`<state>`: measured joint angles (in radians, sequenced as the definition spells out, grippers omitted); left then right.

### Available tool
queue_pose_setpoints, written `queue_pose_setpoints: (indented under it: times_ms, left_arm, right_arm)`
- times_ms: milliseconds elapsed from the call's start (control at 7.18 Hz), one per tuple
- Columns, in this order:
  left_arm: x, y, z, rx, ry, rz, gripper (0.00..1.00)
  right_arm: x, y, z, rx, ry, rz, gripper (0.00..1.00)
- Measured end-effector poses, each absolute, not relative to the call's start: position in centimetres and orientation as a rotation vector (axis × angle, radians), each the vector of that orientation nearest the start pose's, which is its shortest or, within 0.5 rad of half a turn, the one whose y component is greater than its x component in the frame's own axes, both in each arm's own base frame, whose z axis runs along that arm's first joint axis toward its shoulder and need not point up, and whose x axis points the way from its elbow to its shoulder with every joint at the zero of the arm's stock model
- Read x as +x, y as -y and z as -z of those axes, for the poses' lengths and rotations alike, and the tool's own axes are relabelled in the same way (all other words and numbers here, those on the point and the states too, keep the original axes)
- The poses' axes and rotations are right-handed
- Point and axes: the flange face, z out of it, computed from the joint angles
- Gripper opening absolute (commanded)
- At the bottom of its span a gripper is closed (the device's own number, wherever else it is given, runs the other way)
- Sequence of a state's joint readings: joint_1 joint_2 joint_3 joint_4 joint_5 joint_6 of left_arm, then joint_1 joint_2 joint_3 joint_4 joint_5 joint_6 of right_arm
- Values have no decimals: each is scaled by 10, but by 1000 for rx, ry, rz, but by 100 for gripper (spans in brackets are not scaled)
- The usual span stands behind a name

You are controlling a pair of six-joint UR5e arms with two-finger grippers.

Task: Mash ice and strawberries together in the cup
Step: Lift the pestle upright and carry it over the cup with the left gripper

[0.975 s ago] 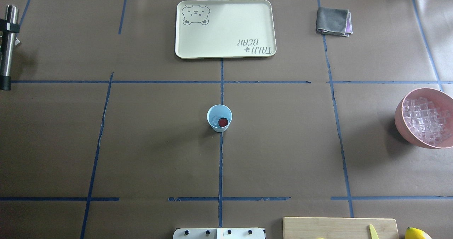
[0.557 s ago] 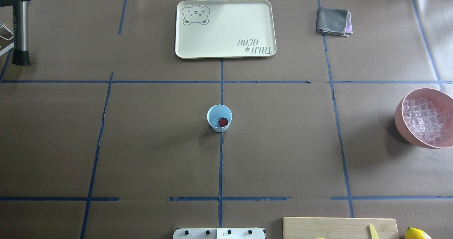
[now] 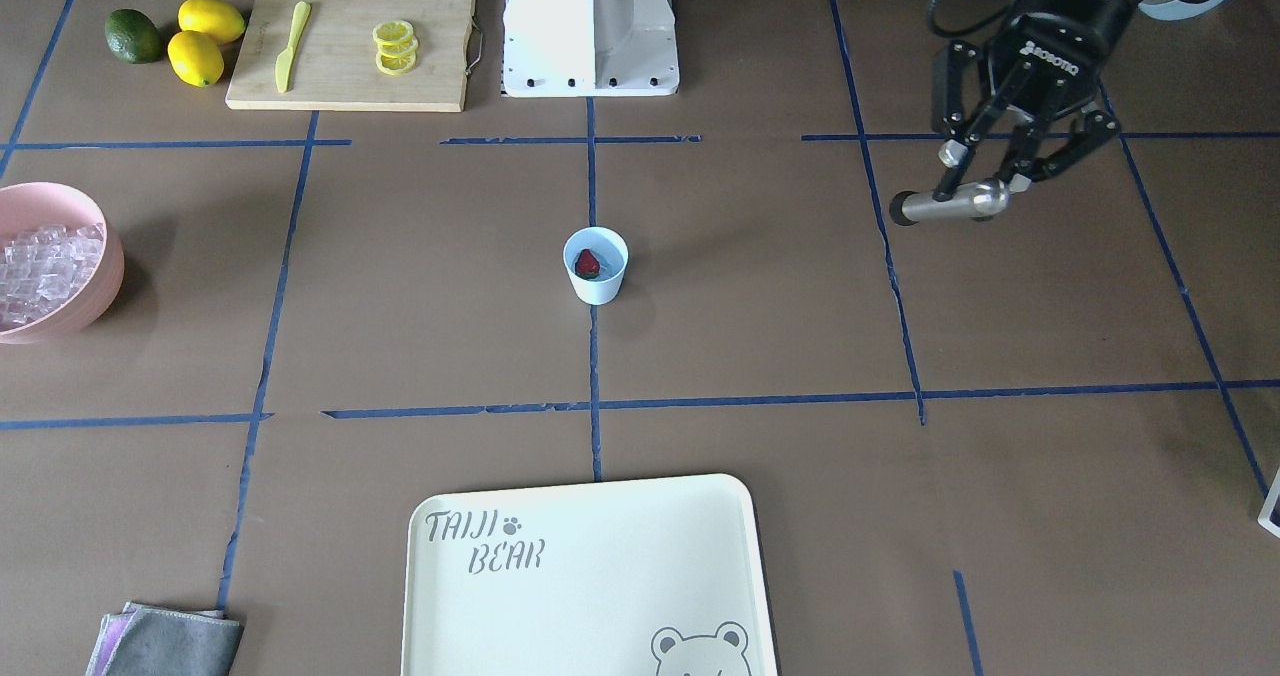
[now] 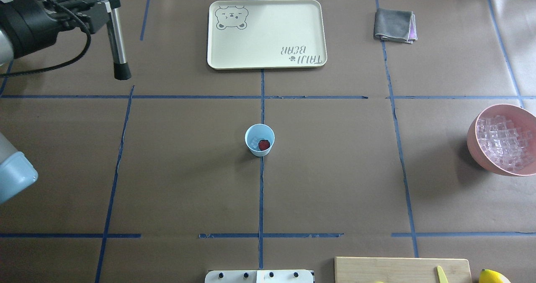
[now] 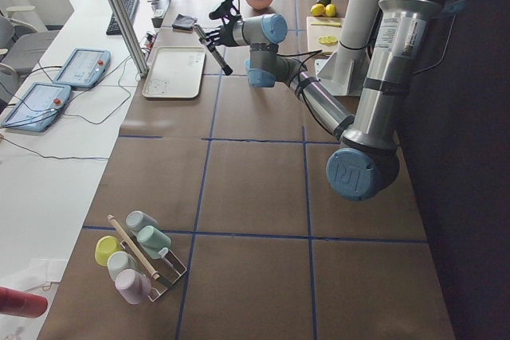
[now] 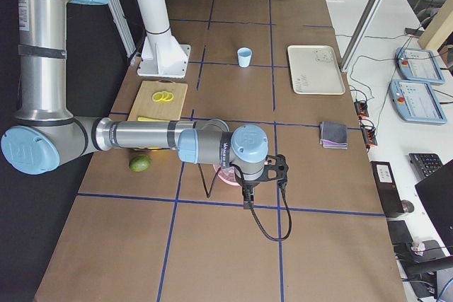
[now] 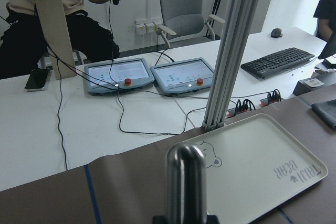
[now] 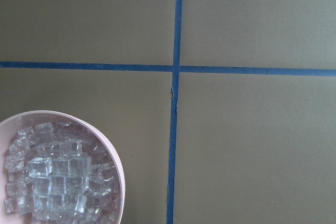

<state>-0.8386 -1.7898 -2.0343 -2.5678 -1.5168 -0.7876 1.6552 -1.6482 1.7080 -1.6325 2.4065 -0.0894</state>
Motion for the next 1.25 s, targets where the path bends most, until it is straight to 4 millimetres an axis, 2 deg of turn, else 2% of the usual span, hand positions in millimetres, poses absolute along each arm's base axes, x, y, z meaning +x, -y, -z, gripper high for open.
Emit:
queue_pose_setpoints:
  times_ms: [139,279,418,557,697,836,1254]
  left_arm:
    - [241,449,-219,1303,-1177,110,0]
    - [262,446,-226,1366,-1222,134,0]
    - [287,436,-232,1437,-1239,155,0]
    - [320,421,-228,1509,-1215,165,0]
    - [353,411,-221,1561,-1168,182,0]
    - [377,408,-215,1586,-1121,205,0]
    - [423,399,-185,1610,-1113,242,0]
  right_arm:
    - [98,453,-628,77,832,7,99]
    - [98,454,-625,82,831,10,99]
    - [98,456,-624,86,828,13,99]
    - [98,457,-622,91,823,18,99]
    - [98,460,-620,96,821,22,99]
    - [98,462,-618,98,822,22,99]
    - [97,463,-619,93,827,18,99]
